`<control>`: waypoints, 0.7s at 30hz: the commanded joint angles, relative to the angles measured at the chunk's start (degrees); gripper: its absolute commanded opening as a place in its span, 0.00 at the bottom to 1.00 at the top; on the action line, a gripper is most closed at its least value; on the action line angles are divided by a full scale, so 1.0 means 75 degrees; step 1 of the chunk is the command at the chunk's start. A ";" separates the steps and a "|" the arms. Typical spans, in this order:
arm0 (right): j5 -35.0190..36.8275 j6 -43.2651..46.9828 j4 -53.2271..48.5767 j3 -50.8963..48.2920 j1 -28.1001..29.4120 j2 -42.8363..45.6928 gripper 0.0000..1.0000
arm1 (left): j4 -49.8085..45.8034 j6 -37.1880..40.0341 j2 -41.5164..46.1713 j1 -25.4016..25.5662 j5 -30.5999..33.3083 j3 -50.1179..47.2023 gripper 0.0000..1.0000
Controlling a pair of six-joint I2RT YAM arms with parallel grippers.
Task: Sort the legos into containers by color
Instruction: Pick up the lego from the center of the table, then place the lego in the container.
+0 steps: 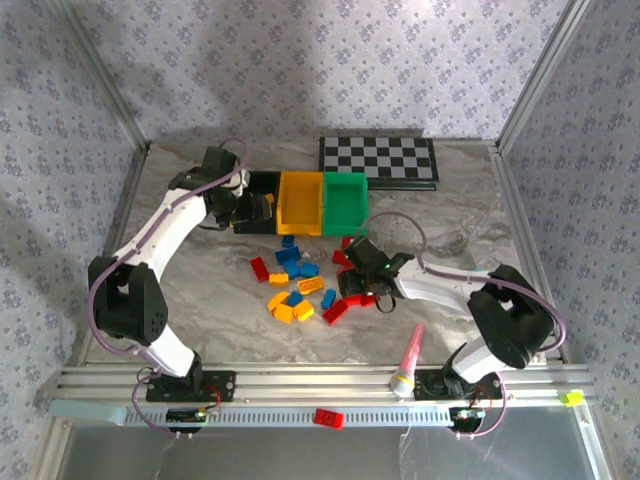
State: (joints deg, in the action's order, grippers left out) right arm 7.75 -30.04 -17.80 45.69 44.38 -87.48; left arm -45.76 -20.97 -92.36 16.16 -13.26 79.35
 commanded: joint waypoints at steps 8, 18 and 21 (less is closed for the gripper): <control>0.0278 -0.0055 -0.1367 0.0893 -0.0035 0.0051 0.33 | -0.0021 0.0299 0.0267 -0.0069 -0.0412 -0.0326 0.72; 0.0100 0.0058 -0.2079 0.2842 0.0241 0.0120 0.23 | 0.0111 0.0046 0.0712 -0.0553 -0.0252 -0.0468 0.72; -0.0189 0.0245 -0.1870 0.4143 0.0257 -0.0888 0.24 | 0.0360 -0.0228 0.1038 -0.1087 -0.0474 -0.0655 0.72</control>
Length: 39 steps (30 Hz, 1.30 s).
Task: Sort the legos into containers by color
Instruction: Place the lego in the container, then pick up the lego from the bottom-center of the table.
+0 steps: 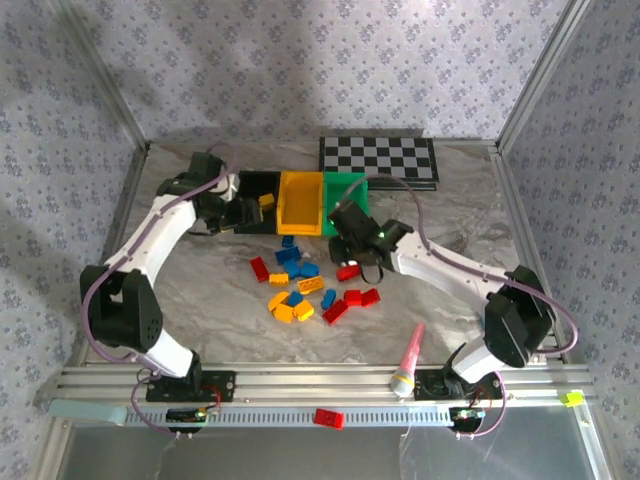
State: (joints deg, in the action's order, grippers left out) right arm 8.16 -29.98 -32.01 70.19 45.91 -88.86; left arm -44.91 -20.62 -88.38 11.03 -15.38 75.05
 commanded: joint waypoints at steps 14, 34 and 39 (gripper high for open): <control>-0.1075 0.0822 -0.1115 0.9310 0.0170 -0.6963 0.26 | 0.0754 -0.0785 0.1655 -0.1584 -0.0718 -0.1457 0.71; -0.0089 -0.0331 -0.0400 0.1240 0.0191 -0.1031 0.58 | 0.1407 -0.1245 0.1284 -0.1629 -0.2020 -0.2178 0.72; 0.0312 -0.1422 -0.0619 -0.1162 0.0258 0.0328 0.57 | 0.1217 -0.1140 0.1095 -0.1624 -0.2600 -0.2239 0.72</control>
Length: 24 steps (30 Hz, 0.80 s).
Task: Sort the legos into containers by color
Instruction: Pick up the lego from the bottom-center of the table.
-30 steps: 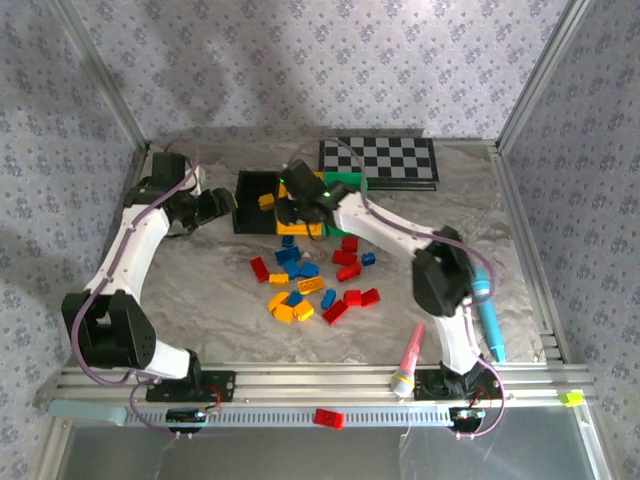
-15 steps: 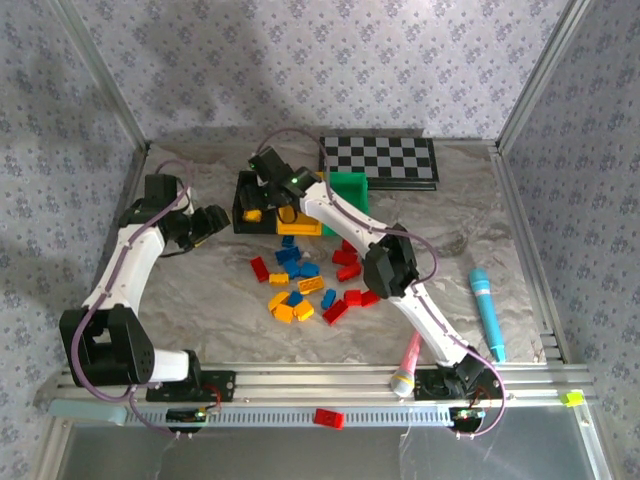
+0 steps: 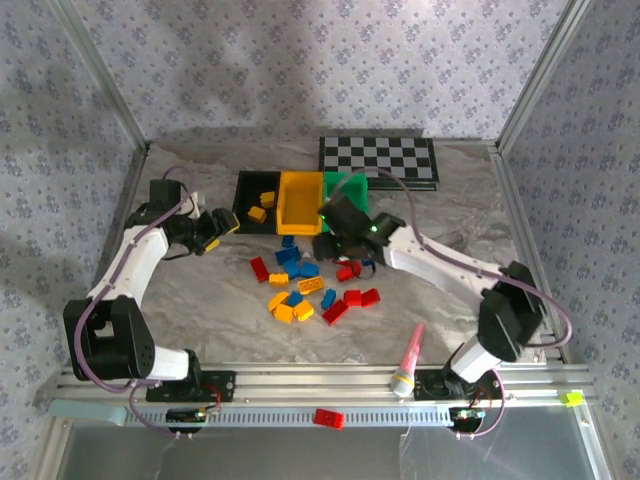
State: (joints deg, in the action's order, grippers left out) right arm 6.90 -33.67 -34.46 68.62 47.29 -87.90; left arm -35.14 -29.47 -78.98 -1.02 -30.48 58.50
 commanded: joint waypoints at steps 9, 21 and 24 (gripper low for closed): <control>0.0459 -0.1285 -0.0435 -0.1842 -0.0363 0.0714 0.57 | -0.0311 0.0281 -0.0182 -0.0015 -0.0515 -0.0381 0.72; -0.0264 -0.1089 -0.0332 -0.1308 0.0280 -0.0521 0.60 | -0.0321 0.0320 -0.0126 -0.0016 -0.0590 -0.0430 0.72; -0.0108 -0.1137 -0.0635 -0.0967 0.0443 -0.0964 0.59 | -0.0358 0.0343 -0.0095 -0.0017 -0.0592 -0.0394 0.72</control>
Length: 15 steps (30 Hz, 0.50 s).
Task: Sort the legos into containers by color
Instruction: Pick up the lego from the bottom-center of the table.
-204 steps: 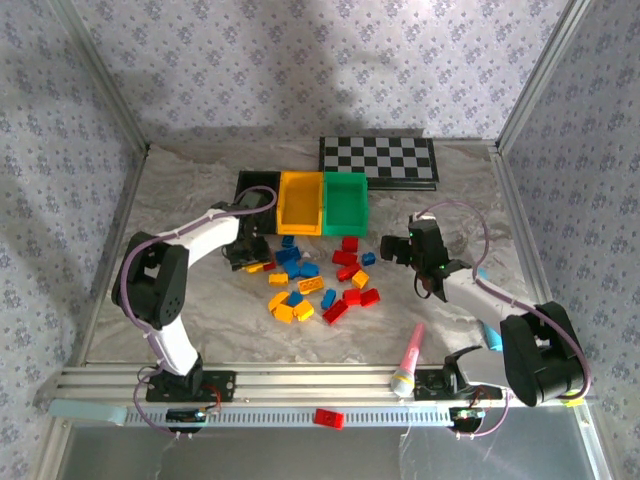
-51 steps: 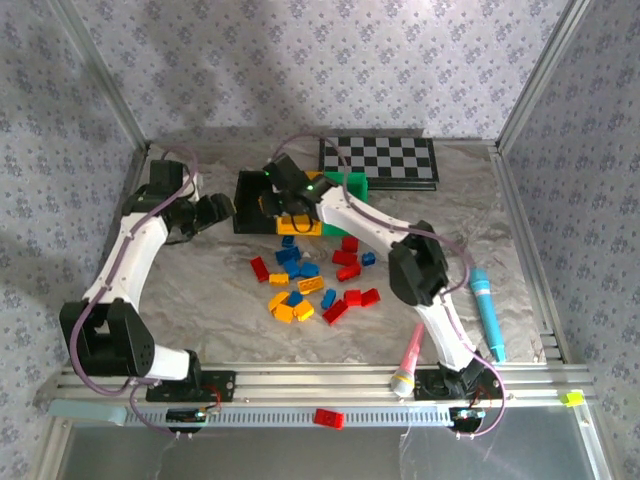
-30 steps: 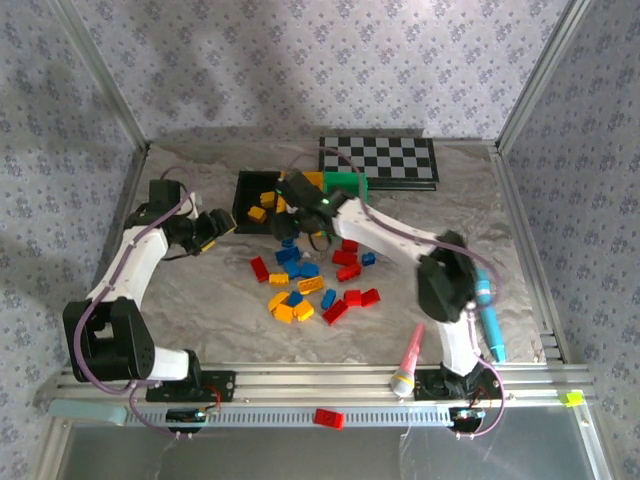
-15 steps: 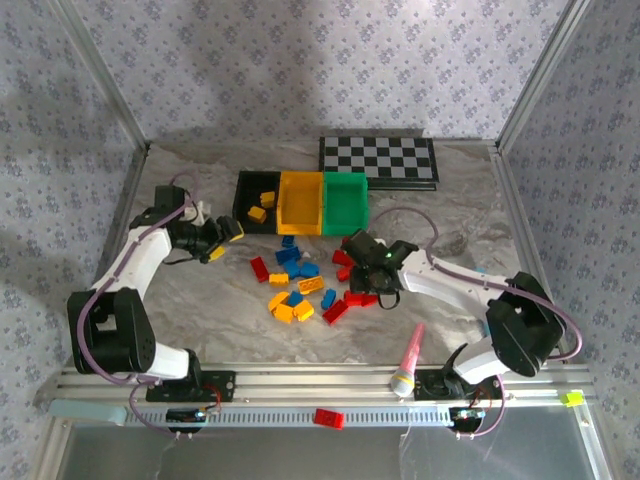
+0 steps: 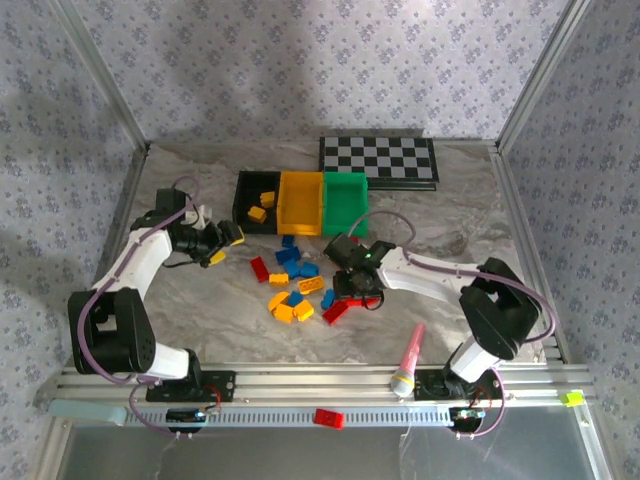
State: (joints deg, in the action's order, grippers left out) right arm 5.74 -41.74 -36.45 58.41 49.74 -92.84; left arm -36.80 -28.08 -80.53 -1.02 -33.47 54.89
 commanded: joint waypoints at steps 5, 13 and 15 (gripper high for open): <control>0.0759 -0.0256 -0.1341 0.0868 0.0363 -0.0922 0.57 | -0.0024 0.0076 0.0322 -0.0019 -0.0188 -0.0018 0.72; 0.0785 -0.0668 -0.1187 0.0515 0.0426 -0.0880 0.54 | 0.0043 0.0029 0.0305 -0.0019 -0.0339 -0.0058 0.72; 0.0760 -0.0711 -0.1064 0.0410 0.0432 -0.0864 0.53 | 0.0054 0.0029 0.0321 -0.0016 -0.0332 -0.0054 0.72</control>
State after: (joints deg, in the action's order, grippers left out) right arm 10.15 -44.75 -42.70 63.13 52.66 -98.83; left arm -36.58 -28.12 -79.50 -1.02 -34.28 54.35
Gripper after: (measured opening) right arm 0.537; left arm 0.717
